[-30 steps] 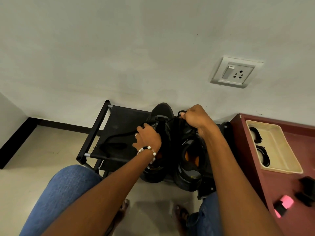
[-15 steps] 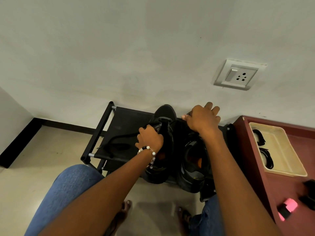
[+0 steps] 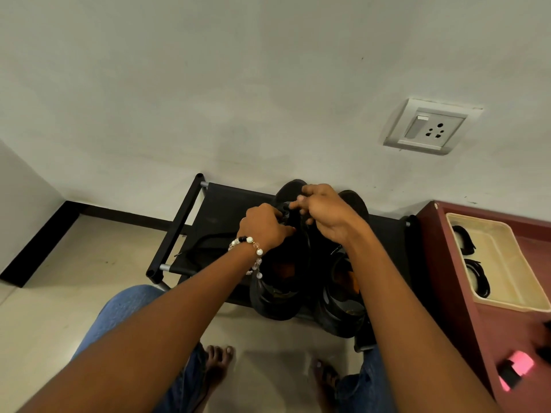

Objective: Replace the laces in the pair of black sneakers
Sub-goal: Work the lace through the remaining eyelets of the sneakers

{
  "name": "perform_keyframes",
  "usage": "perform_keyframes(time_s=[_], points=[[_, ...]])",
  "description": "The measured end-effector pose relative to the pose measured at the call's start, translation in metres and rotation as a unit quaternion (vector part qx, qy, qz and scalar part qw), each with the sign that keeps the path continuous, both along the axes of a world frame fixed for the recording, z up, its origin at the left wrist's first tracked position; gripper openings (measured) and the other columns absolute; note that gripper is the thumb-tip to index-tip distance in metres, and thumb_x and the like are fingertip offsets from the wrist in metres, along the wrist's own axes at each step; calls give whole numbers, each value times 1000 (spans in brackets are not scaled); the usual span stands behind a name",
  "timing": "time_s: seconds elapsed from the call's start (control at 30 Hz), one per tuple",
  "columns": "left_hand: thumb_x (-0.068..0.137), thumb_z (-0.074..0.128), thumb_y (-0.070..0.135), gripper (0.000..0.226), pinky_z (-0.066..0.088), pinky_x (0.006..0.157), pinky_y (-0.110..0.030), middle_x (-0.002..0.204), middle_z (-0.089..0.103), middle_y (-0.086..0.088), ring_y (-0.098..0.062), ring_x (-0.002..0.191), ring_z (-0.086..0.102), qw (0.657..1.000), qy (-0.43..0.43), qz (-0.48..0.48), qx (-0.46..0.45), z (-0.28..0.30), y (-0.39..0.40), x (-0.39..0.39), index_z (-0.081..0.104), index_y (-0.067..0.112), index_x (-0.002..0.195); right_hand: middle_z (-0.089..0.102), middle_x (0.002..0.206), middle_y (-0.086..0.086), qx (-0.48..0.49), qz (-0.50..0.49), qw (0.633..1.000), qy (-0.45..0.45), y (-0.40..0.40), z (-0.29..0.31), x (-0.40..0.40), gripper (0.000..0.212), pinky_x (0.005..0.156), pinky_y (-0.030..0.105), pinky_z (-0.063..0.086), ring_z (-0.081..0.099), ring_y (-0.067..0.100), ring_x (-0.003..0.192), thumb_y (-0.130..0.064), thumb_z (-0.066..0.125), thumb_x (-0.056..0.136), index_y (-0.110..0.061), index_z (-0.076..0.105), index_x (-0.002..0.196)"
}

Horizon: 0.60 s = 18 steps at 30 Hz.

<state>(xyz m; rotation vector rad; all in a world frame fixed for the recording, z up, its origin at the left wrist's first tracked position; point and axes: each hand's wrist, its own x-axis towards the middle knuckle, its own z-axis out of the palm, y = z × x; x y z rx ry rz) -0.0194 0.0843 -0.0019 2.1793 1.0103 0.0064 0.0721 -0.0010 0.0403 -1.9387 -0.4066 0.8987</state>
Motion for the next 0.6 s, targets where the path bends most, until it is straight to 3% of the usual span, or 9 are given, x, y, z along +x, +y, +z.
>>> perform_keyframes(time_s=[0.1,0.23,0.4,0.5,0.6], points=[[76,76,46,52,56,83,-37,111,68,-5,-22,96,66,1000,-1,-3,-14,2,3,-1,66,20,120,63,107,18,14,9,1000,18,3,-3,1,54,58,20,44,55,12,74,14,32,96,5,24,148],[78,74,45,41,58,78,-36,95,70,-5,-20,84,67,999,-19,11,-42,2,5,-3,71,18,107,68,101,18,19,-10,998,-54,0,-12,9,47,65,22,57,67,20,69,8,43,98,-4,36,143],[80,74,39,42,57,80,-34,104,70,-4,-20,90,67,997,-42,26,-58,0,8,-4,68,22,118,72,83,15,-15,-43,985,-168,-1,-21,16,2,58,21,57,66,16,56,-3,68,88,-2,67,88],[83,72,35,39,56,78,-30,105,70,-3,-18,88,66,995,-55,32,-76,-1,10,-4,68,22,119,71,80,8,-97,52,945,-307,2,-32,18,6,77,30,56,67,17,73,-11,74,84,-8,72,80],[85,71,33,35,56,76,-28,103,70,-3,-16,87,65,994,-62,38,-87,-1,12,-4,68,22,118,71,88,12,-148,123,916,-353,6,-35,13,11,83,38,55,65,26,86,-14,68,88,-6,75,86]])
